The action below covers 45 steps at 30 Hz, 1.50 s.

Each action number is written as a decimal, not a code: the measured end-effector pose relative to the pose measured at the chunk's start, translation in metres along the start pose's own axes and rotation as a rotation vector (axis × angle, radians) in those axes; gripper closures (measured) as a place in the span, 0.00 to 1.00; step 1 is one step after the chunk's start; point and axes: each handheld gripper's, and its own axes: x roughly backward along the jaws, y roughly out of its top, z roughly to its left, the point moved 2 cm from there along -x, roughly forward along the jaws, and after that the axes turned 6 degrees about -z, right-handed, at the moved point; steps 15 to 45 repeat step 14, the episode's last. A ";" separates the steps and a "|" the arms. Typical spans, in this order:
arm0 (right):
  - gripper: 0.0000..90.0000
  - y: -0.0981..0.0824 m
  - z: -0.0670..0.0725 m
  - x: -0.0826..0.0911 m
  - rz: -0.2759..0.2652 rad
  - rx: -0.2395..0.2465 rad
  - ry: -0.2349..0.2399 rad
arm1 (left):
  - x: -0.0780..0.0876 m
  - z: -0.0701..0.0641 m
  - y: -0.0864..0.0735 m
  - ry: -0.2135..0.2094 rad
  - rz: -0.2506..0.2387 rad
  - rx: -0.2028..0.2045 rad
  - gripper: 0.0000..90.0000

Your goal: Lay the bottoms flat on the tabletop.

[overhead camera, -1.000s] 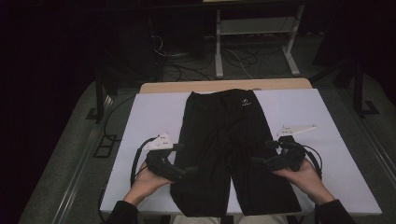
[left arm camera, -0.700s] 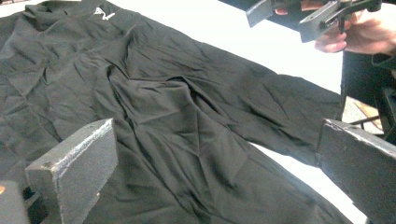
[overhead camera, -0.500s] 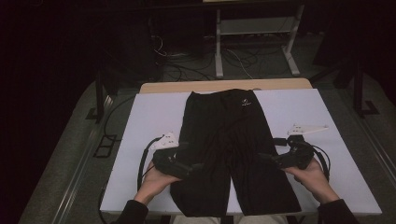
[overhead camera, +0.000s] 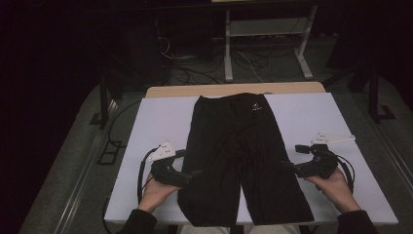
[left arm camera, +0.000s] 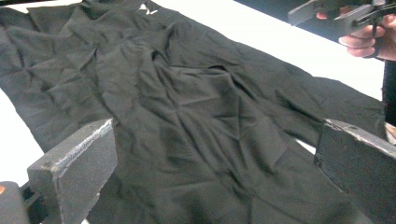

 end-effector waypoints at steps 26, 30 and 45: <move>0.00 -0.008 -0.006 0.000 0.017 0.029 -0.026 | 0.005 0.006 -0.006 0.019 0.012 0.001 0.00; 0.00 -0.008 -0.006 0.000 0.017 0.029 -0.026 | 0.005 0.006 -0.006 0.019 0.012 0.001 0.00; 0.00 -0.008 -0.006 0.000 0.017 0.029 -0.026 | 0.005 0.006 -0.006 0.019 0.012 0.001 0.00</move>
